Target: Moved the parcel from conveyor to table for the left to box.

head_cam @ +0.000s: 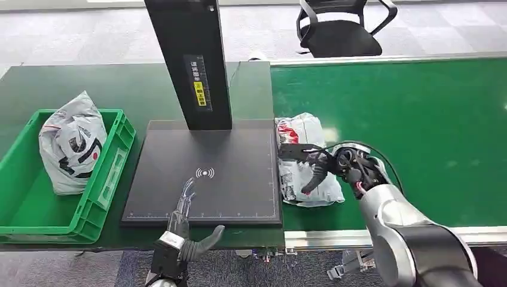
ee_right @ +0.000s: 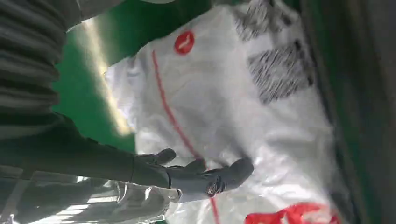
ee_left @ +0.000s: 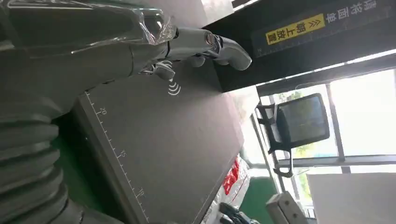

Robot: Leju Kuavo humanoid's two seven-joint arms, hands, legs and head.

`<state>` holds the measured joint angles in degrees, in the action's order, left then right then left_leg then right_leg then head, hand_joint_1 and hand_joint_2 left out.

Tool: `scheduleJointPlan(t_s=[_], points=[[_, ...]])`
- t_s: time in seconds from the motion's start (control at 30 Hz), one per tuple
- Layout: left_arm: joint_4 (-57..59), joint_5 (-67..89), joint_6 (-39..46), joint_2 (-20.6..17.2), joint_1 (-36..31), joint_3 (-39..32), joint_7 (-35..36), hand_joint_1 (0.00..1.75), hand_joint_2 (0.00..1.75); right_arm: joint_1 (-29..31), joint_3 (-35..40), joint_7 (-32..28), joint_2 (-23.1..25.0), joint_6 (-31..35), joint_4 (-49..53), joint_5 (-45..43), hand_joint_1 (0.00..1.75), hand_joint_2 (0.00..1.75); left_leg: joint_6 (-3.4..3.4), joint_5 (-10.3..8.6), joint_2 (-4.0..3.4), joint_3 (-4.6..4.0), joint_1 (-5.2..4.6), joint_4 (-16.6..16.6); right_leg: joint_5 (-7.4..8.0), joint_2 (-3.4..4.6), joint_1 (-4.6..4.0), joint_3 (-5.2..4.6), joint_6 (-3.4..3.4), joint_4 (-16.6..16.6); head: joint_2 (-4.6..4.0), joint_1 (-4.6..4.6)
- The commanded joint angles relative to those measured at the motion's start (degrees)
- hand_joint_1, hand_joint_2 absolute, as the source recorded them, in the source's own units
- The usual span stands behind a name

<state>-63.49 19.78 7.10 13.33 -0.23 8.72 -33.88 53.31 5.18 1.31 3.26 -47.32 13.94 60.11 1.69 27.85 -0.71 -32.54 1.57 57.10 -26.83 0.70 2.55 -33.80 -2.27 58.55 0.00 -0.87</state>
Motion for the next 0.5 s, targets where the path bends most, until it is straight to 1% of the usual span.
scheduleJointPlan(t_s=[0.03,0.13,0.27,0.3,0.33,0.37,0.4,0.43,0.47,0.5], points=[[2.2,-0.4,0.5,1.5,-0.3,-0.5,0.4,0.0,1.75,0.1,4.2,0.1,4.0,-1.2,-3.5,2.1,0.0,1.75,-0.11,0.01,-0.01,0.08,0.0,0.0,0.01,-0.01,-0.04,0.07,0.17,-0.1,0.0,0.0],[2.4,-0.4,0.6,1.5,-0.4,-0.5,0.4,0.0,1.75,0.2,4.7,-0.2,3.9,-1.4,-3.5,2.5,0.0,1.75,-0.1,0.01,0.0,0.07,0.01,0.0,0.01,-0.02,-0.05,0.09,0.15,-0.1,0.0,-0.02],[2.5,-0.5,0.8,1.6,-0.4,-0.4,0.5,0.0,1.75,-0.1,5.8,-0.2,3.9,-2.1,-3.6,3.3,0.0,1.75,-0.25,-0.06,0.11,0.22,0.06,-0.2,0.09,-0.15,-0.15,0.28,0.4,-0.3,0.0,-0.02],[2.5,-0.5,0.9,1.6,-0.4,-0.4,0.5,0.0,1.75,-0.3,5.9,-0.3,3.9,-1.9,-3.5,3.4,0.0,1.75,-0.13,-0.01,0.05,0.11,0.02,-0.1,0.02,-0.08,-0.07,0.13,0.23,-0.1,0.0,-0.02],[2.4,-0.5,1.0,1.7,-0.4,-0.5,0.6,0.0,1.75,-0.7,7.0,-0.4,4.0,-1.9,-3.5,4.2,0.0,1.75,-0.14,-0.02,0.09,0.13,0.02,-0.1,0.02,-0.12,-0.08,0.17,0.25,-0.1,0.0,-0.02],[2.2,-0.6,1.1,1.7,-0.2,-0.5,0.6,0.0,1.75,-1.2,8.6,-0.2,4.1,-2.1,-3.6,5.6,0.0,1.75,-0.24,-0.08,0.15,0.25,0.06,-0.3,0.09,-0.19,-0.16,0.32,0.43,-0.3,0.0,-0.02],[2.0,-0.6,1.3,1.8,-0.1,-0.6,0.7,0.0,1.75,-1.5,10.4,-0.3,4.3,-2.2,-3.6,7.0,0.0,1.75,-0.1,0.01,0.04,0.12,0.02,-0.1,0.0,-0.07,-0.07,0.13,0.19,-0.1,0.0,0.0],[1.7,-0.7,1.4,1.9,0.1,-0.5,0.8,0.0,1.75,-2.0,11.4,-0.5,4.5,-1.9,-3.7,7.8,0.0,1.75,-0.14,-0.01,0.09,0.17,0.03,-0.1,0.0,-0.12,-0.09,0.21,0.24,-0.2,0.0,-0.02],[1.3,-0.7,1.5,1.9,0.4,-0.6,0.9,0.0,1.75,-2.5,13.0,-0.7,4.9,-1.4,-3.6,9.2,0.07,1.75,-0.15,-0.01,0.07,0.19,0.04,-0.2,0.02,-0.1,-0.1,0.22,0.26,-0.2,0.0,-0.02],[0.9,-0.7,1.7,1.9,0.7,-0.6,0.9,0.0,1.75,-2.9,15.1,-1.2,5.1,-1.0,-3.4,10.9,1.45,1.75,-0.11,0.01,0.04,0.16,0.04,-0.1,0.0,-0.06,-0.08,0.18,0.19,-0.1,0.0,0.0]])
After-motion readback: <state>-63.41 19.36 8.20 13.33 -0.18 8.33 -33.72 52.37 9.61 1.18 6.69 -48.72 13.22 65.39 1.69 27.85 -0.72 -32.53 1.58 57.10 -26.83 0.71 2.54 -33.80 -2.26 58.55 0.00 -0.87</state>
